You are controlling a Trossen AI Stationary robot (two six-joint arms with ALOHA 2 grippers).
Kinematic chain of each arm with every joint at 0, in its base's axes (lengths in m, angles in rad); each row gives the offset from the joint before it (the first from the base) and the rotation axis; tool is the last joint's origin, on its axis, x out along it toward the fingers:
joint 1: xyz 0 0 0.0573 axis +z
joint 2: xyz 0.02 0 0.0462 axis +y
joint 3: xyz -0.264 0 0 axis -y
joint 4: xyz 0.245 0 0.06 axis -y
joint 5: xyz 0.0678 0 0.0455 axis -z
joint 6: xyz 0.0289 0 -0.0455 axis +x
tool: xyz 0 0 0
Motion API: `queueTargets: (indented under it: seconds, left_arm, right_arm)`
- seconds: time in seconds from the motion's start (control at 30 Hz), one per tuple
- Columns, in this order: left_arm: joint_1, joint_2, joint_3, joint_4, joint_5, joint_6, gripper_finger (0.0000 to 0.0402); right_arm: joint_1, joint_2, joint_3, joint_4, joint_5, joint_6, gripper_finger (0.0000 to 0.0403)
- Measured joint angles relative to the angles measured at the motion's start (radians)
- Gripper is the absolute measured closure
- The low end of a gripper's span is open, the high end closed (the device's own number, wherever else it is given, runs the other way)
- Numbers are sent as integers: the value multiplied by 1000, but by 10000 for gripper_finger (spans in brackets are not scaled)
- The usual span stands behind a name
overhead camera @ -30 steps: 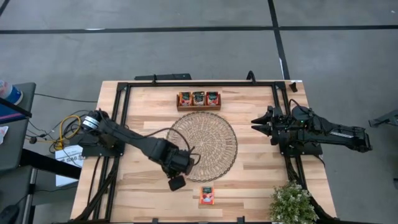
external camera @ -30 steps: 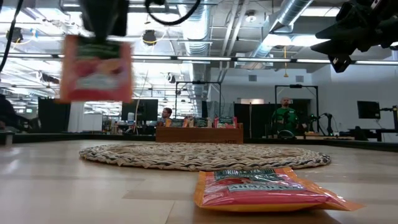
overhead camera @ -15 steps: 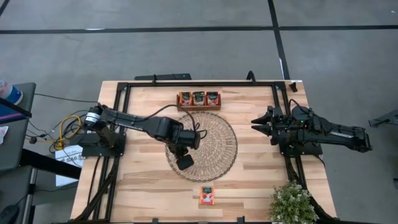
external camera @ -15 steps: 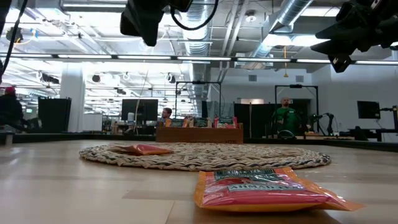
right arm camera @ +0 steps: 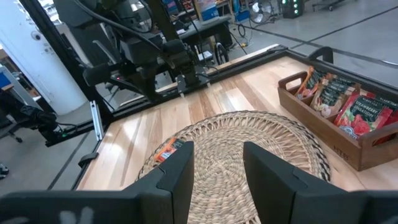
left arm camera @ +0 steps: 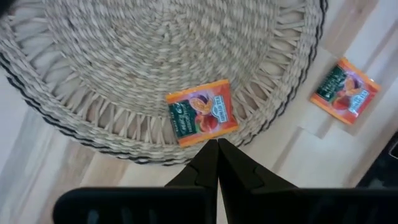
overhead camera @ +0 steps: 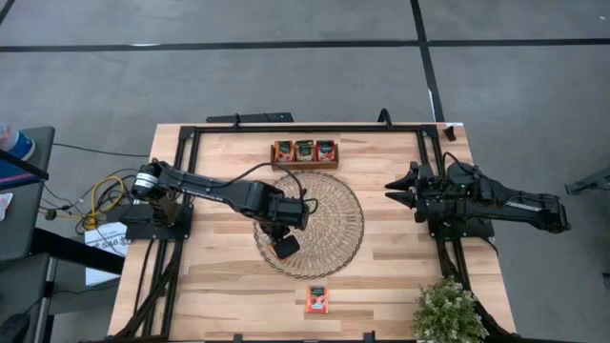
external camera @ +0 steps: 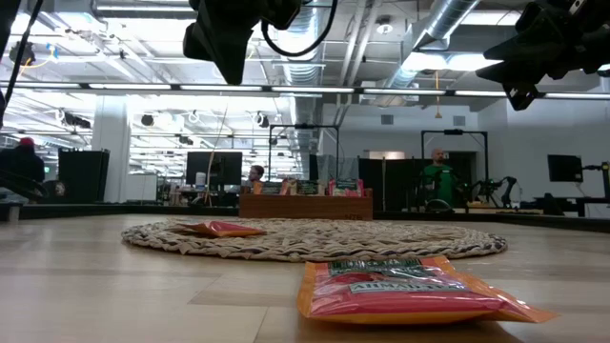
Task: Pick & Place Tea
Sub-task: Put the orange tea bag into the left section of the wooden organizer
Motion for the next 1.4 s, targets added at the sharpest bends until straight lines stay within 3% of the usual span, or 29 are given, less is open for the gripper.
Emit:
queueTargets:
  seconds: [0.27, 0.47, 0.6, 0.7, 0.93, 1.23, 1.4]
  left_arm:
    - [0, 0, 0, -1, -26, 16, 378]
    - [0, 0, 0, -1, -30, 17, 290]
    - [0, 5, 0, -5, -115, -100, 232]
    - [0, 14, -13, 3, -142, -146, 209]
    - [1, 63, -160, 48, 1, -207, 201]
    - [17, 71, -283, 257, 69, -213, 200]
    - [14, 71, -318, 275, 89, -224, 200]
  right_arm:
    - [0, 0, 0, 0, 0, 0, 273]
    - [0, 0, 0, 0, 0, 0, 273]
    - [0, 0, 0, 0, 0, 0, 273]
    - [0, 0, 0, 0, 0, 0, 273]
    - [0, 0, 0, 0, -1, 0, 273]
    - [0, 0, 0, 0, -2, 7, 273]
    - [0, 0, 0, 0, -2, 8, 273]
